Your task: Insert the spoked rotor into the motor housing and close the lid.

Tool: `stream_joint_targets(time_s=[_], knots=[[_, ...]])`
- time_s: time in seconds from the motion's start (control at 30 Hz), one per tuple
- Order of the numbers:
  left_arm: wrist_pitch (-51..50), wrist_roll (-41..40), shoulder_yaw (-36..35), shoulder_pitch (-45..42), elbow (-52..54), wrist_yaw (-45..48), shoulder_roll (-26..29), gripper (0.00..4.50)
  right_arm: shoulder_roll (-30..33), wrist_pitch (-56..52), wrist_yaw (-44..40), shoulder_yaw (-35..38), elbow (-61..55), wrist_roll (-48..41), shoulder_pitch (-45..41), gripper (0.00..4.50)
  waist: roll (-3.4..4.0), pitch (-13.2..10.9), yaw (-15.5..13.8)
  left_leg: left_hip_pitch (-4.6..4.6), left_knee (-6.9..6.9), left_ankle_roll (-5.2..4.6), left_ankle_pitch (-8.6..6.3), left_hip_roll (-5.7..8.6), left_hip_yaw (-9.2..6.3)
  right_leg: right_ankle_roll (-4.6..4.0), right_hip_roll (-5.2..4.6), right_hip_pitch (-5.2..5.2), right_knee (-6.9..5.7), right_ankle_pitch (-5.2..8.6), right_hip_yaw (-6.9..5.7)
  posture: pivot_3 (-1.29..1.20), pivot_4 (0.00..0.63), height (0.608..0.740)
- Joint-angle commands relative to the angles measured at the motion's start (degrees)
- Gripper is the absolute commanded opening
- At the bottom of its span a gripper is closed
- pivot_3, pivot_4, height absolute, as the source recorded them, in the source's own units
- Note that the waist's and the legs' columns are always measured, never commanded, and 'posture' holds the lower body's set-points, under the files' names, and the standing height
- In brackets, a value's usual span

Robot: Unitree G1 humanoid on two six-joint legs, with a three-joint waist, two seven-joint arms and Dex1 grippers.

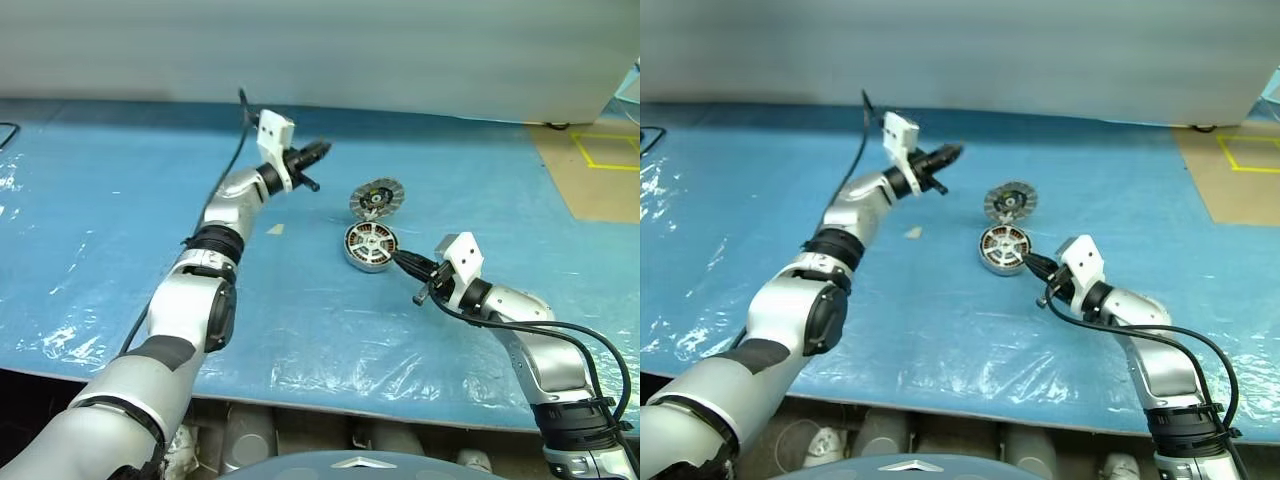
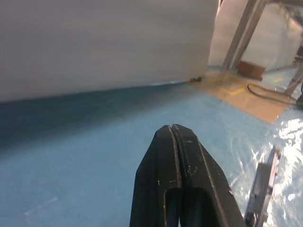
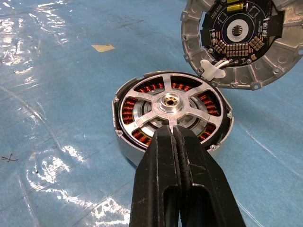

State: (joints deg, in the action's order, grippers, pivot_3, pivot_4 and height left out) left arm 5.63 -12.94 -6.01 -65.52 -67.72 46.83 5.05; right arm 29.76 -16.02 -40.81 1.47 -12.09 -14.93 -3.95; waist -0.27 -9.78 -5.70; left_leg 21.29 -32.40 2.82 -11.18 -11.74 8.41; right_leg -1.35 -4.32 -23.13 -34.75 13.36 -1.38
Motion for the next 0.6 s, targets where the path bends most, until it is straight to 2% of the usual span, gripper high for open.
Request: stream_joint_targets(time_s=[0.03, 0.2, 0.37, 0.6], knots=[[3.7, 3.2, 1.1, -3.8, -3.5, -0.5, -1.5, 0.04, -0.1, 0.1, 0.7, 0.2, -3.0, -0.3, 0.1, 0.0, -0.02, 0.0, 0.0, 0.01, 0.0, 0.0, 0.0, 0.0, -0.01, 0.0, 0.0, 0.0, 0.0, 0.0, -0.01, 0.0, 0.15, 0.74], [4.5, 6.8, 1.7, -5.4, -6.8, -3.3, -3.5, 0.04, -0.3, -0.5, 1.7, 0.1, -4.8, -0.3, 1.0, 0.0, -0.02, 0.0, 0.2, -0.03, 0.02, 0.02, -0.01, 0.0, -0.03, 0.05, 0.0, -0.01, -0.02, -0.03, -0.01, 0.0, 0.15, 0.74], [3.7, 8.7, 1.7, -5.7, -7.8, -1.6, -4.7, 0.04, -0.4, -1.2, 2.7, 0.1, -6.7, -0.3, 2.3, 0.0, -0.03, 0.0, 0.0, -0.06, -0.03, 0.18, -0.1, 0.03, -0.03, 0.11, -0.01, 0.02, -0.02, -0.07, 0.02, 0.0, 0.15, 0.74], [2.4, 6.8, 0.4, -5.5, -6.7, 15.5, -6.4, 0.04, -0.3, -1.5, 3.4, 0.3, -7.6, -0.3, 3.5, 0.0, -0.03, 0.0, -0.2, -0.05, -0.01, 0.17, -0.1, 0.04, -0.04, 0.12, -0.04, 0.02, -0.02, -0.07, 0.02, 0.0, 0.15, 0.74]])
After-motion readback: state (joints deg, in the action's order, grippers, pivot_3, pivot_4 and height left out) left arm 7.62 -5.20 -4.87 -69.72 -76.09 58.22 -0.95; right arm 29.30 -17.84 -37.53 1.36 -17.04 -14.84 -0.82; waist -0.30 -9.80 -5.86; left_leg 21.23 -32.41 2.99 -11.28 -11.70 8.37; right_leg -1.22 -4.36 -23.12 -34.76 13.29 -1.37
